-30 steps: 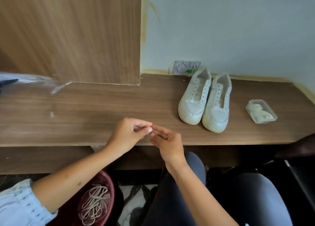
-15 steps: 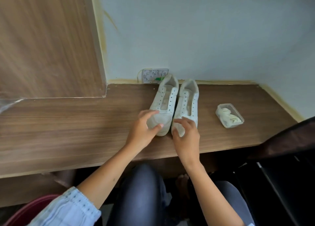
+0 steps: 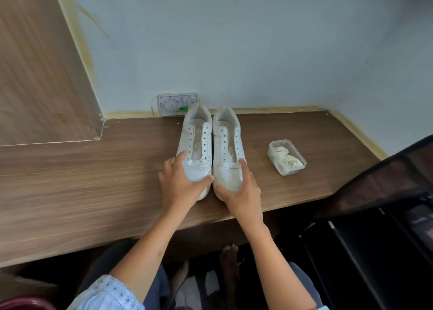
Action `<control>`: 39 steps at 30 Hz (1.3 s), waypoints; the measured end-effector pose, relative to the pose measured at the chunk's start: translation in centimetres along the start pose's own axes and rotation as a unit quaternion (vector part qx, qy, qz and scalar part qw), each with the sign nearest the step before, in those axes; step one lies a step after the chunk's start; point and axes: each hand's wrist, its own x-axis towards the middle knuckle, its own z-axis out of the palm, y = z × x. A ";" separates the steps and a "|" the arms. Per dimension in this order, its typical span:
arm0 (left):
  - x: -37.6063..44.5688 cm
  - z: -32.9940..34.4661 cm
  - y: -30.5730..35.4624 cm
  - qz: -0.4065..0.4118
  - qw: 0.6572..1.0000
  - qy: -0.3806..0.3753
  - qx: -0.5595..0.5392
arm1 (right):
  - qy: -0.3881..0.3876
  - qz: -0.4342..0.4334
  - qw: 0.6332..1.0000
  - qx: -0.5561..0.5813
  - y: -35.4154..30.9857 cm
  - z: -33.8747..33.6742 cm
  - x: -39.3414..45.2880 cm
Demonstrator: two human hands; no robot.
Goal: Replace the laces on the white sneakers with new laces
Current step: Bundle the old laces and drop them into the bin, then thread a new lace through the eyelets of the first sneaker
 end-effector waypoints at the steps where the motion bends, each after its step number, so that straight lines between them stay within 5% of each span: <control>1: -0.3 0.4 0.3 -0.003 1.000 -0.001 0.000 | 0.005 0.004 1.000 0.005 0.2 -0.4 0.0; 7: -1.7 1.4 0.8 0.003 1.000 0.003 0.010 | -0.021 0.008 1.000 -0.009 0.7 -3.6 0.0; 11: 0.3 0.6 0.5 -0.025 0.998 0.011 -0.063 | 0.197 -0.072 0.975 -0.077 1.0 -8.3 3.7; 13: 1.0 0.6 0.2 -0.024 0.997 0.034 -0.072 | 0.260 -0.013 0.949 -0.176 1.6 -10.4 7.1; 17: 1.6 0.8 0.4 -0.012 0.998 0.047 -0.027 | 0.134 0.146 0.924 -0.326 2.1 -12.4 13.0; 22: 2.3 0.7 0.4 -0.022 0.998 0.051 -0.041 | 0.089 0.170 0.880 -0.434 3.4 -11.1 15.7; 27: 2.5 0.9 0.9 -0.015 0.998 0.045 -0.042 | 0.133 0.174 0.909 -0.353 4.2 -10.9 15.5; 34: 2.6 1.0 1.5 0.024 0.996 0.054 -0.059 | 0.293 0.033 0.949 -0.112 1.1 -13.2 12.2; 39: 2.7 1.3 1.5 0.169 0.974 0.080 -0.129 | 0.108 -0.006 0.976 0.189 -3.8 -12.4 5.6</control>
